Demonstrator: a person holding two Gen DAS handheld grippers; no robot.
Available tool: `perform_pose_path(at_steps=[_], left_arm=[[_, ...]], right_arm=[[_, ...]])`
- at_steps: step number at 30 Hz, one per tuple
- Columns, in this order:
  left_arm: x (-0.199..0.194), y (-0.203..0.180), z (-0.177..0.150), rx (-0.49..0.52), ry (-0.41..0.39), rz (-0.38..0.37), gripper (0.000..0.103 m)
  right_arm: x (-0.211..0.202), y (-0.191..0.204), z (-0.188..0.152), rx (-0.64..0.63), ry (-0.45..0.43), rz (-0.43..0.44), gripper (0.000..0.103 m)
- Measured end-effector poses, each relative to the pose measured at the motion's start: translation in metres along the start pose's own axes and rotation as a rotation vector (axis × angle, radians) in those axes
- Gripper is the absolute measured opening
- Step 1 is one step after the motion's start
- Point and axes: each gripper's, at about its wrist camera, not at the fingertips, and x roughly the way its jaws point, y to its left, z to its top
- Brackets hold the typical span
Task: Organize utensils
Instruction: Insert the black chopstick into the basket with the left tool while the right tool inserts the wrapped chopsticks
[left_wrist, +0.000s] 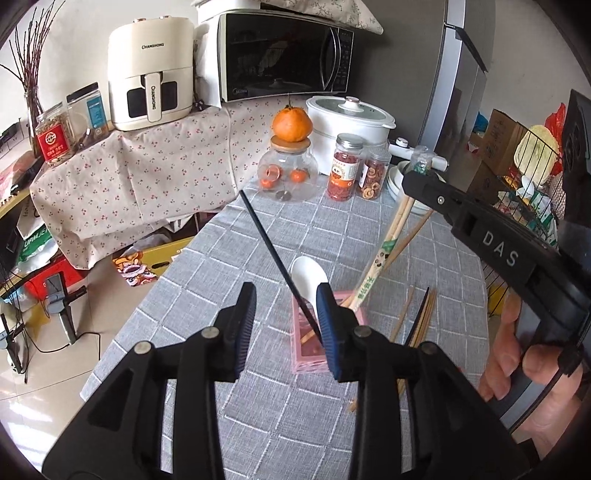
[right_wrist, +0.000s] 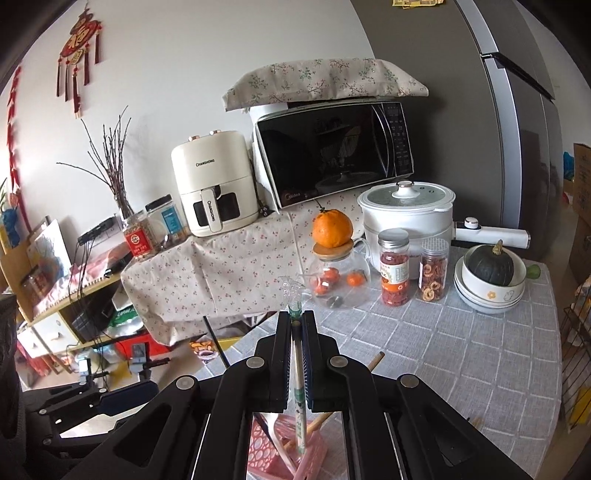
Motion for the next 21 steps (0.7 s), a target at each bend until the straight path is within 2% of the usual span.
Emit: perform_pose_path(at_steps=[1, 2, 3, 4, 8, 11, 15, 21], left_arm=[[0.002, 0.001, -0.002, -0.004, 0.016, -0.005, 0.039], [0.003, 0.002, -0.003, -0.009, 0.031, -0.01, 0.046], [0.004, 0.002, -0.004, -0.014, 0.048, -0.018, 0.055], [0.005, 0.002, -0.006, -0.017, 0.062, -0.026, 0.057], [0.007, -0.001, -0.011, -0.021, 0.111, -0.055, 0.061], [0.007, -0.002, -0.016, -0.03, 0.14, -0.08, 0.066], [0.009, -0.008, -0.025, -0.01, 0.177, -0.097, 0.074], [0.018, -0.019, -0.043, 0.048, 0.26, -0.091, 0.075]], right_arm=[[0.0, 0.001, -0.001, -0.005, 0.013, 0.008, 0.017], [-0.001, 0.001, -0.001, -0.012, 0.02, 0.014, 0.023], [-0.005, 0.002, 0.0, -0.016, 0.019, 0.02, 0.038], [-0.009, 0.001, 0.001, -0.014, 0.014, 0.03, 0.05], [-0.03, -0.007, 0.01, 0.01, 0.02, 0.064, 0.054], [-0.045, -0.019, 0.01, 0.015, 0.042, 0.059, 0.062], [-0.056, -0.042, 0.002, -0.005, 0.111, -0.034, 0.066], [-0.064, -0.085, -0.026, 0.012, 0.28, -0.126, 0.072]])
